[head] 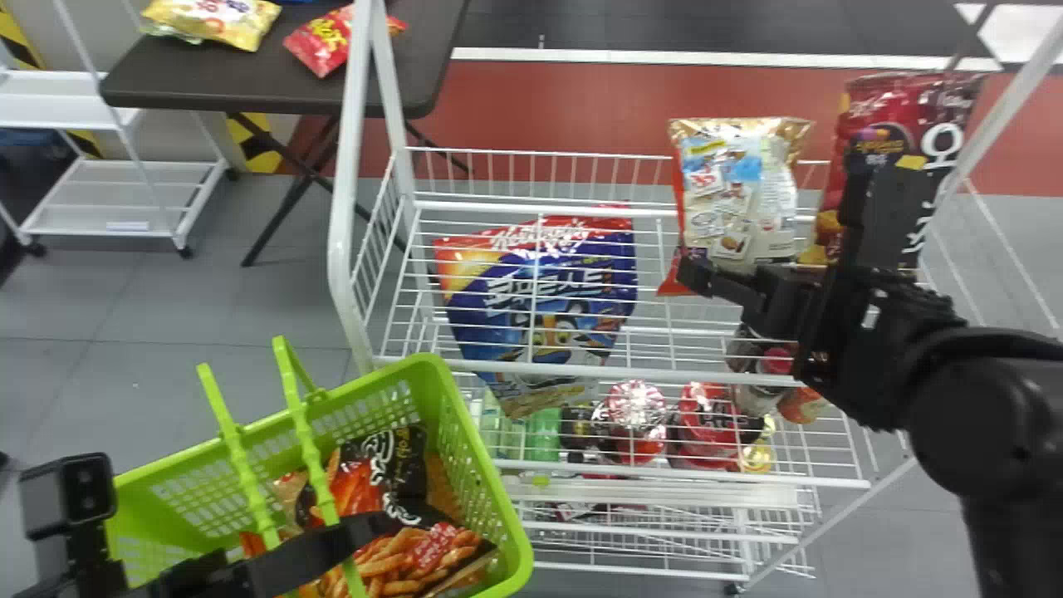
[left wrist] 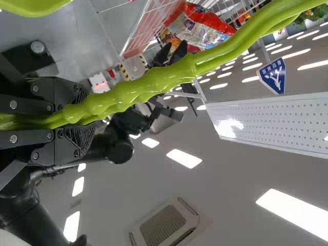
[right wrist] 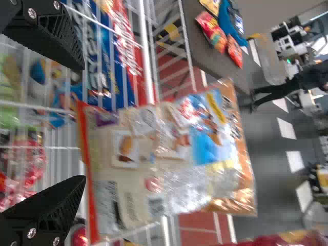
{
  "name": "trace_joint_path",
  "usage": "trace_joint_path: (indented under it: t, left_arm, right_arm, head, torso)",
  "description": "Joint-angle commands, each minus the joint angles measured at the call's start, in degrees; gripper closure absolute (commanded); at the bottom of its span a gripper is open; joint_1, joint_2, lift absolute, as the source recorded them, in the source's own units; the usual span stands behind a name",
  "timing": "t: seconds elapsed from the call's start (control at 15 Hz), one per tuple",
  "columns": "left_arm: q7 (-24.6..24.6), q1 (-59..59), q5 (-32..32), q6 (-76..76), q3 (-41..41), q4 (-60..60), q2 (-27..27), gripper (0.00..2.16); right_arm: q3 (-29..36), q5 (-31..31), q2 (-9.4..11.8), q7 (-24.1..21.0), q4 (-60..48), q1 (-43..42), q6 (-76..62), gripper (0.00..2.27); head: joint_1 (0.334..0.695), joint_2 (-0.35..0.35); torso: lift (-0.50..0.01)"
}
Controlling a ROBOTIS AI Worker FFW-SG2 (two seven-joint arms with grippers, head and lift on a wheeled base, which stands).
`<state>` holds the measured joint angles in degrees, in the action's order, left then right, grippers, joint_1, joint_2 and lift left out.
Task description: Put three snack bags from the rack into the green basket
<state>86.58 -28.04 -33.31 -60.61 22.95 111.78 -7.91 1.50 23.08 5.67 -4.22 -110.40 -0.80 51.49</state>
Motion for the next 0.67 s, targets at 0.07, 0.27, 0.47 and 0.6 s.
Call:
trace_joint_path:
  t: [0.07,0.27,0.47,0.6]
  left_arm:
    - [0.17,-0.62,-0.26,0.0,0.96,0.19,0.09,2.15]
    - [0.17,-0.88,-0.44,0.0,1.31,0.19,0.18,2.15]
    - [0.26,-0.97,-0.44,0.0,1.83,0.28,0.35,2.15]
    - [0.35,-1.14,-0.44,0.0,2.1,0.19,0.35,2.15]
  right_arm:
    - [-0.98,-2.95,0.21,0.0,10.38,-7.11,-8.28,0.06]
    - [-2.82,-5.59,0.04,0.7,19.78,-12.65,-13.56,0.13]
    - [-3.35,-5.24,0.04,1.49,22.95,-13.7,-15.84,1.58]
    - [-3.0,-4.62,0.3,1.49,21.45,-12.65,-13.91,2.17]
  head:
    - [0.695,-0.056]
    - [0.695,-0.063]
    - [0.695,-0.058]
    - [0.695,-0.052]
  torso:
    - [0.0]
    - [0.0]
    - [0.0]
    - [0.0]
